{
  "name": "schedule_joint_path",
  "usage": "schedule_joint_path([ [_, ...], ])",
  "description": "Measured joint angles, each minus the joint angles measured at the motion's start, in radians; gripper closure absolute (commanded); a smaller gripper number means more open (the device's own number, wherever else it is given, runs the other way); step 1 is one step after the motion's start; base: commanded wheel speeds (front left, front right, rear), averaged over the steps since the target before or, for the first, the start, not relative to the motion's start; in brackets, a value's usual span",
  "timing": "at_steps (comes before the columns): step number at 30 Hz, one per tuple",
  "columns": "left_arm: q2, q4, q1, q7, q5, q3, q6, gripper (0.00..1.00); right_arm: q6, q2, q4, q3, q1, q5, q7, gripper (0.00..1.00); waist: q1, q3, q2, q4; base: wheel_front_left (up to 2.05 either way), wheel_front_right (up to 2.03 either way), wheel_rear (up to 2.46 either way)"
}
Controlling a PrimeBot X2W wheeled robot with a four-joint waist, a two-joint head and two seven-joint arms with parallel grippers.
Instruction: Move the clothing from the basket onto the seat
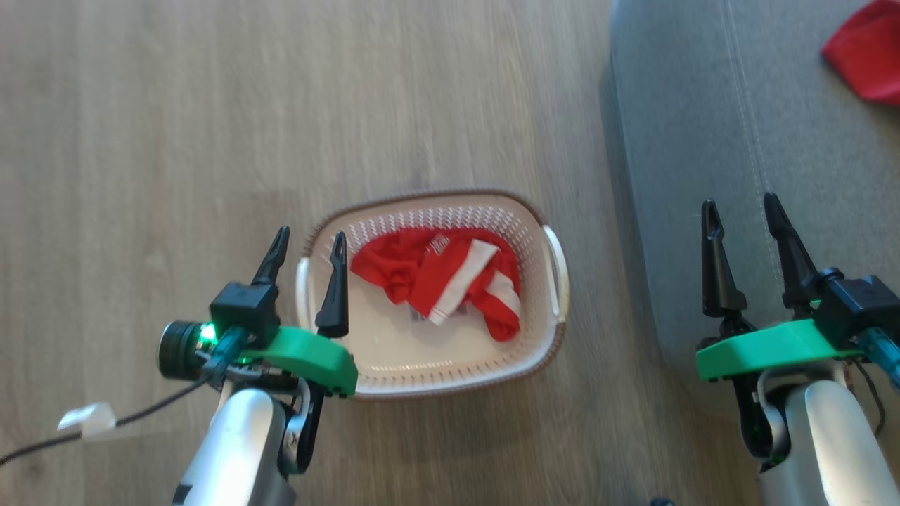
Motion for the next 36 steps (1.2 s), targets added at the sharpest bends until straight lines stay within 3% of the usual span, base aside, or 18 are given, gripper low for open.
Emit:
schedule_joint_path([
  [6, -0.001, 0.2, -0.138, 0.0, 0.059, -0.031, -0.053, 0.0, 0.0, 0.002, -0.036, 0.03, -0.003, 0.021, 0.0, 0.0, 0.0, 0.11, 0.0, -0.054, 0.0, 0.0, 0.0],
  [21, 0.049, 0.809, -0.596, 0.048, 0.163, -0.095, -0.109, 0.0, 0.0, 0.01, -0.162, 0.111, -0.066, 0.134, 0.0, 0.0, 0.0003, 0.417, -0.0001, -0.23, 0.0, 0.0, 0.0],
  [28, 0.042, 0.953, -0.706, 0.13, 0.2, -0.152, -0.149, 0.0, 0.0, 0.01, -0.253, 0.102, -0.058, 0.168, 0.0, 0.0, 0.0002, 0.498, -0.0001, -0.268, 0.0, 0.0, 0.0],
  [36, 0.042, 1.011, -0.789, 0.161, 0.224, -0.193, -0.159, 0.0, 0.0, 0.012, -0.362, 0.105, -0.052, 0.186, -0.003, 0.0, 0.0001, 0.539, 0.0, -0.269, 0.0, 0.0, 0.0],
])
